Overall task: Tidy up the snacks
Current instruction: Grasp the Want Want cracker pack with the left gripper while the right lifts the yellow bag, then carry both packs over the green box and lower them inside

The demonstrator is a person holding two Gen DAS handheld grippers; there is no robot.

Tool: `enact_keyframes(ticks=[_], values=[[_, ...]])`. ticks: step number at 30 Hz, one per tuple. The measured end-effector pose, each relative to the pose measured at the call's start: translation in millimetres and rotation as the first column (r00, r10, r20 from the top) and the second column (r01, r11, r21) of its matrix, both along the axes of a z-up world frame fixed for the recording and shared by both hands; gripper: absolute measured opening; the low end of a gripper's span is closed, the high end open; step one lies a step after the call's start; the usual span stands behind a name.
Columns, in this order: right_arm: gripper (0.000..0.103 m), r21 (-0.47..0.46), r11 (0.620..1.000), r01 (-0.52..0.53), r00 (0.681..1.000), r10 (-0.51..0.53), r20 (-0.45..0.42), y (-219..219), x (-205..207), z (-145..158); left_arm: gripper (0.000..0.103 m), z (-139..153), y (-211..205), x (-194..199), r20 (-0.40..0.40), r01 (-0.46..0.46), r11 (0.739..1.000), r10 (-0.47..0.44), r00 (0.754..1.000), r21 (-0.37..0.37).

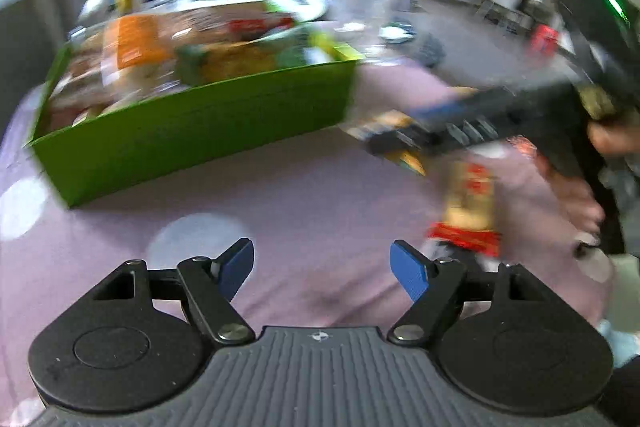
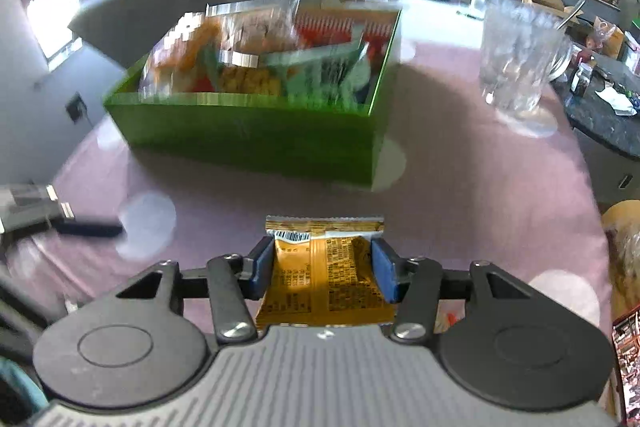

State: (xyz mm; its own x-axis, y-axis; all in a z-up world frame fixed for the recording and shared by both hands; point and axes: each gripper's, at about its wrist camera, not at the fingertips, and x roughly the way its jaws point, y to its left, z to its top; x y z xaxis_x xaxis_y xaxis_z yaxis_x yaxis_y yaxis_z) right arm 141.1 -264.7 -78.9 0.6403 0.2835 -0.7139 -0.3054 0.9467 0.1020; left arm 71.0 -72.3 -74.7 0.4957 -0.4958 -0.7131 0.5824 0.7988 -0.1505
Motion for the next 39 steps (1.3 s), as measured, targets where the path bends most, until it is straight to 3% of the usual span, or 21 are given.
enact_keyframes(ticks=[7,11,13,15,20,31,39], values=[[0.071,0.049,0.999,0.009,0.997,-0.013,0.078,-16,4,37,0.078,5,-67,-10,0.026,0.237,0.971,-0.237,0.971,-0.008],[0.071,0.059,0.998,0.027,0.995,-0.032,0.093,-25,0,43,0.077,-7,-101,-6,0.006,0.294,0.956,-0.294,0.956,0.018],[0.071,0.062,0.997,0.037,0.995,-0.042,0.092,-28,-1,42,0.075,-12,-111,0,-0.002,0.293,0.956,-0.293,0.956,0.017],[0.071,0.064,0.997,0.045,0.995,-0.050,0.086,-31,-2,40,0.059,-17,-116,8,-0.022,0.281,0.960,-0.280,0.960,0.019],[0.071,0.070,0.996,0.060,0.995,-0.066,0.075,-37,0,35,0.036,-22,-114,18,-0.050,0.246,0.969,-0.246,0.968,0.006],[0.071,0.083,0.996,0.046,0.997,-0.051,0.065,-32,1,32,0.035,-12,-86,17,-0.051,0.155,0.988,-0.153,0.987,0.023],[0.071,0.086,0.995,0.045,0.997,-0.051,0.064,-27,-2,33,0.035,-4,-59,11,-0.003,0.102,0.994,-0.102,0.995,0.042]])
